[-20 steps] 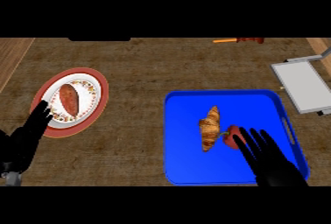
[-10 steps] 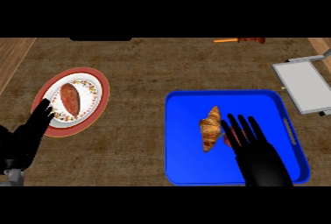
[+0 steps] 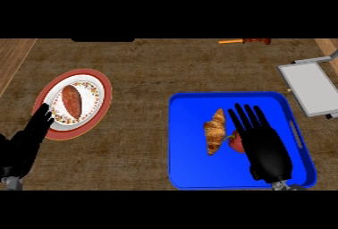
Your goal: Pick the bell pepper from the tray and place it in the tiered shelf
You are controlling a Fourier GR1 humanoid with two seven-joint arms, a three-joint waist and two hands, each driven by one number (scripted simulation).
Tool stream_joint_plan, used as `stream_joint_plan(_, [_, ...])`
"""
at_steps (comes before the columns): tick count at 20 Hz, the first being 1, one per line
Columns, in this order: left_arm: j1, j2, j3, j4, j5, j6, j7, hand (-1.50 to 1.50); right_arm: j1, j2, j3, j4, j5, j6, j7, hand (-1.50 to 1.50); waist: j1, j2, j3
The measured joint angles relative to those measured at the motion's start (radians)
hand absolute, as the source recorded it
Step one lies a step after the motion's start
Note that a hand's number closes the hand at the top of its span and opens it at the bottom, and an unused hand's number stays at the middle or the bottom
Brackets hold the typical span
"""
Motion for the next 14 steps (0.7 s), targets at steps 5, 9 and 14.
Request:
stream_joint_plan(5, [-0.010, -0.026, 0.028, 0.015, -0.024, -0.022, -0.005, 0.00, -0.026, 0.029, -0.034, 0.112, 0.022, -0.084, -0.063, -1.50, 0.000, 0.000, 0.000])
stream_joint_plan(9, [-0.011, -0.048, 0.048, 0.021, -0.046, -0.040, -0.004, 0.00, -0.037, 0.054, -0.055, 0.158, 0.043, -0.103, -0.092, -1.50, -0.001, -0.001, -0.001])
stream_joint_plan(14, [-0.016, -0.057, 0.080, 0.014, -0.064, -0.058, 0.010, 0.00, -0.069, 0.074, -0.102, 0.221, 0.043, -0.118, -0.134, 1.50, 0.000, -0.006, -0.006])
